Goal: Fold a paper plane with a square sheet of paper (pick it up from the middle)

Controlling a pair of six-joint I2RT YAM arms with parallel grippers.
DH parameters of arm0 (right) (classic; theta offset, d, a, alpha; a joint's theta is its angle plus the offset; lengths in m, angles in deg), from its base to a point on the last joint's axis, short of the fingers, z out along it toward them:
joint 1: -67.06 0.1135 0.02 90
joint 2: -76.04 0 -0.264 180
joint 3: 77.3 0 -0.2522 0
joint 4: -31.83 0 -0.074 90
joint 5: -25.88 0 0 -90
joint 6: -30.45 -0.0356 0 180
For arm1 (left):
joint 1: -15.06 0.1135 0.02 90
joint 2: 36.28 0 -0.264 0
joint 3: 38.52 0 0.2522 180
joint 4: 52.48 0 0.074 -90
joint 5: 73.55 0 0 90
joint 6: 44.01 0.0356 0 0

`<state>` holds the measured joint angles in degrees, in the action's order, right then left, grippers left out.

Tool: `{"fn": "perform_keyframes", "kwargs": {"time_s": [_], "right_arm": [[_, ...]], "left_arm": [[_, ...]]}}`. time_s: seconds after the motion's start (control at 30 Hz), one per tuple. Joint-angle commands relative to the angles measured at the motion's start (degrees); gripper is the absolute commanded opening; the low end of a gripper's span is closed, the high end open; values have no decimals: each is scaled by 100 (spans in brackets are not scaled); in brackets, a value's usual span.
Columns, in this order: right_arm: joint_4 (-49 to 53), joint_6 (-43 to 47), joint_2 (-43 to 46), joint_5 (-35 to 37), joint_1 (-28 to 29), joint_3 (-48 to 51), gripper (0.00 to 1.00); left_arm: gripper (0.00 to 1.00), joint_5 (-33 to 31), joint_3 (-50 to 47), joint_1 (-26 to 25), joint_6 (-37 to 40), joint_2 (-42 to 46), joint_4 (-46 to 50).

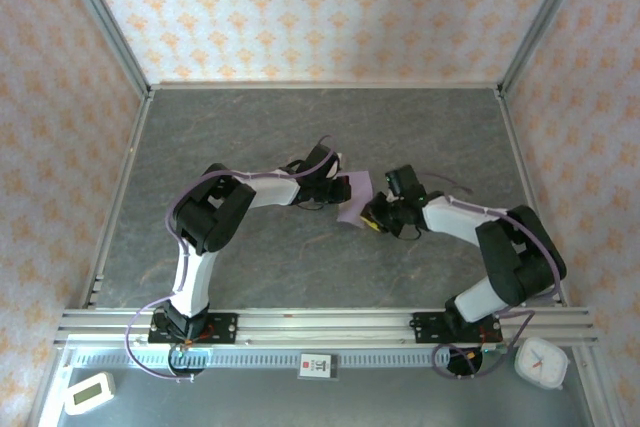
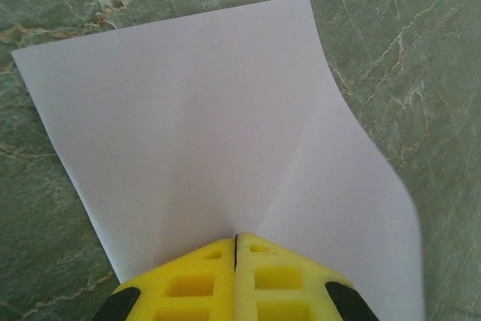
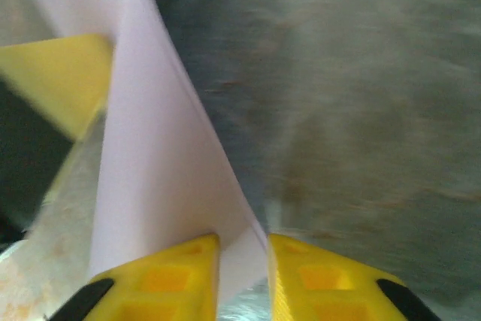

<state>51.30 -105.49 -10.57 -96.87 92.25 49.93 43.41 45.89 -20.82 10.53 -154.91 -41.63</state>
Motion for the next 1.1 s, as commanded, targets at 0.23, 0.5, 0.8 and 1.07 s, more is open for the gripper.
{"fn": "perform_keyframes", "kwargs": {"time_s": [0.23, 0.5, 0.8, 1.07], "right_arm": [[-335, -71, 154, -24, 23, -158, 41], [-294, -149, 519, 100, 22, 203, 57], [-879, -513, 848, -35, -4, 740, 65], [-1588, -831, 974, -248, -60, 1156, 65]], "left_arm": [[0, -57, -221, 27, 154, -265, 353], [0, -51, -262, 28, 154, -256, 343], [0, -20, -315, 21, 154, -222, 344], [0, -24, -356, 28, 153, -166, 347]]}}
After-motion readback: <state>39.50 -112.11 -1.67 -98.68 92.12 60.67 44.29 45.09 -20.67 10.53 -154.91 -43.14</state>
